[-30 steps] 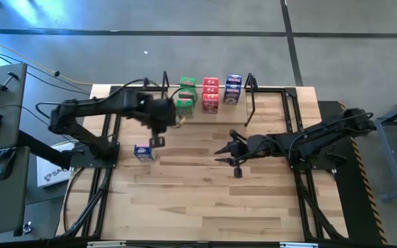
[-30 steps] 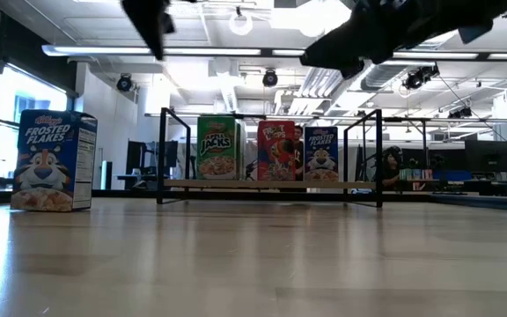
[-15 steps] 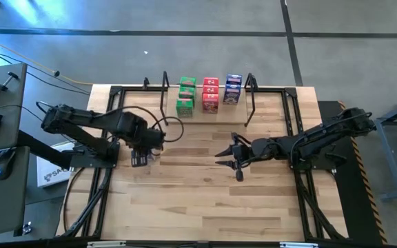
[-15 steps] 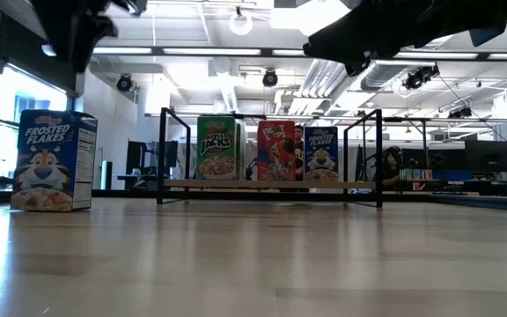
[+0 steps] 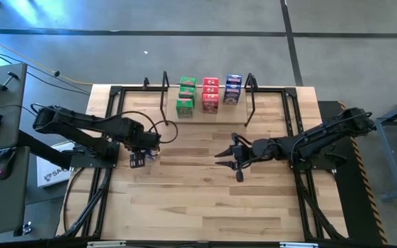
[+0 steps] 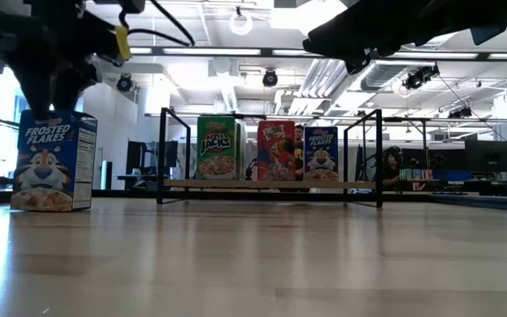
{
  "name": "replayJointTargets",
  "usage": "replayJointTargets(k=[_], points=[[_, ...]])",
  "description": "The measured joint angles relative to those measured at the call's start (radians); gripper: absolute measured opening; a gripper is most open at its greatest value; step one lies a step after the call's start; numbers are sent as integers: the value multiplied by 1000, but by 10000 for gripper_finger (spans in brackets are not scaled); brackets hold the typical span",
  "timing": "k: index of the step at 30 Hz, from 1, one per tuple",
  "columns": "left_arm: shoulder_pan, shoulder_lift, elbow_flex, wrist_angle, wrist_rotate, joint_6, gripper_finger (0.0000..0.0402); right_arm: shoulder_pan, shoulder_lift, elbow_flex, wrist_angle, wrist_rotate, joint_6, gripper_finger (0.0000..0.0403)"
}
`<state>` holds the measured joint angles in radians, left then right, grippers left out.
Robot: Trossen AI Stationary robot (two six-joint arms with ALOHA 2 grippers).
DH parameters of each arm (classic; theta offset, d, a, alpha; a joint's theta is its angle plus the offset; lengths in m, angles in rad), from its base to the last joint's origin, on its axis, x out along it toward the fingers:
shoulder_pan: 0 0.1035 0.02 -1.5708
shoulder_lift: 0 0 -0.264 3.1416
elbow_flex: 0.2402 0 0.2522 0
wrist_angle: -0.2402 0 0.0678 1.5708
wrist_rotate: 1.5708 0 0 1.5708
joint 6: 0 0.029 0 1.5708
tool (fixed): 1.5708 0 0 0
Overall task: Stack cereal on shelf
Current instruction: Put the blue cereal box on the shelf aligned with the other blue cereal boxes
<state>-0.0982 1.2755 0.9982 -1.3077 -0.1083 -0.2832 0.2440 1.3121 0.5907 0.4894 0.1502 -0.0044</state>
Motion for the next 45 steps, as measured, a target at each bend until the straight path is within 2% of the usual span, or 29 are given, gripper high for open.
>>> replayJointTargets(k=[9,21,30,37,45], points=[[0,0,-60,95,9,30,234,-2,0,0,2,32,5,99],[18,1,-49,236,66,52,109,-1,-1,1,-1,41,12,99],[72,41,94,406,94,110,99,21,-70,1,-57,52,34,99],[80,221,274,468,98,211,99,62,-144,2,-161,145,53,99],[87,457,489,456,99,290,99,112,-210,2,-267,218,89,99]])
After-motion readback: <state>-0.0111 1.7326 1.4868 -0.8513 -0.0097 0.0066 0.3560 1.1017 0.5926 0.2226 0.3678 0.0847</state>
